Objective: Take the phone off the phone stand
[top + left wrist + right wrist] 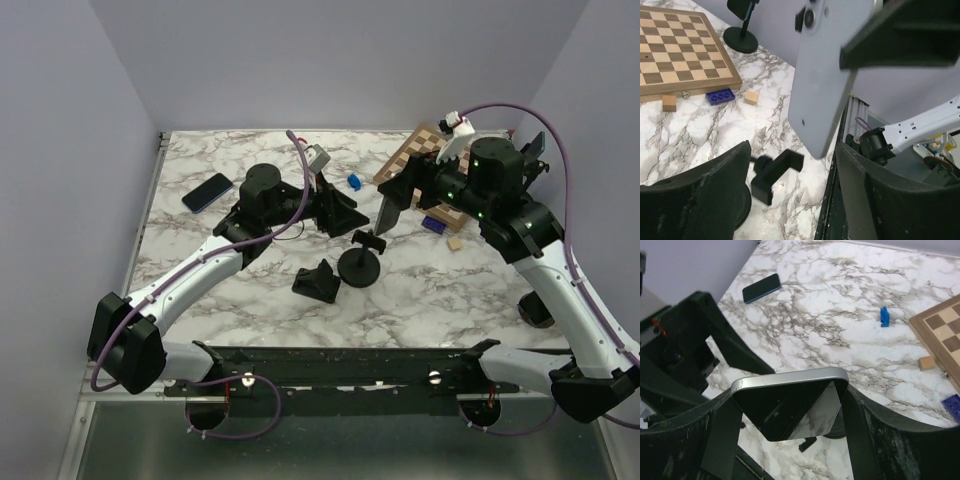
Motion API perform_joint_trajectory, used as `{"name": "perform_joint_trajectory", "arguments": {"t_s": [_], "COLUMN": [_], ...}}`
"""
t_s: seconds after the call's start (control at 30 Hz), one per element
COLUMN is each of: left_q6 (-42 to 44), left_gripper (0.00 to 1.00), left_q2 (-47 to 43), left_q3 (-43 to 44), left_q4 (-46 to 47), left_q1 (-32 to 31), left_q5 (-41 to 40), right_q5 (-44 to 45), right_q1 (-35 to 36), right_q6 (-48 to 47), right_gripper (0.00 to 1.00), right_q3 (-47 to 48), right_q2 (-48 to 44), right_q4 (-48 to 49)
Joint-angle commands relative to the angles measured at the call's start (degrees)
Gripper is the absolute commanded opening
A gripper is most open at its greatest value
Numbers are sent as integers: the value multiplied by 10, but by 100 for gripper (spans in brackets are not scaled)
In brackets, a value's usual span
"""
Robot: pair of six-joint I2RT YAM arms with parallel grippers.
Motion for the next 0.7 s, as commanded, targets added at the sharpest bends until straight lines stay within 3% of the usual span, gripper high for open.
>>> {"name": "perform_joint_trajectory", "arguments": {"t_s": [0.0, 0.17, 0.37, 0.67], "left_q6": [-12, 40, 111, 141], "left_gripper": [78, 74, 73, 52], "left_q2": [-44, -44, -53, -50], "left_q3": [-51, -37, -21, 1], "left_q4": [113, 63, -16, -80], "left_q1": [-9, -33, -69, -76], "left_q5": [-1, -41, -152, -230], "right_q5": [76, 61, 17, 50], "right_q1": [1, 1, 8, 87], "right_q6": [34, 53, 110, 138], "right_gripper": [1, 1, 1, 1], "right_q3": [65, 95, 93, 100], "right_q2": [31, 59, 95, 127], "right_q4": [-51, -74, -67, -30]}}
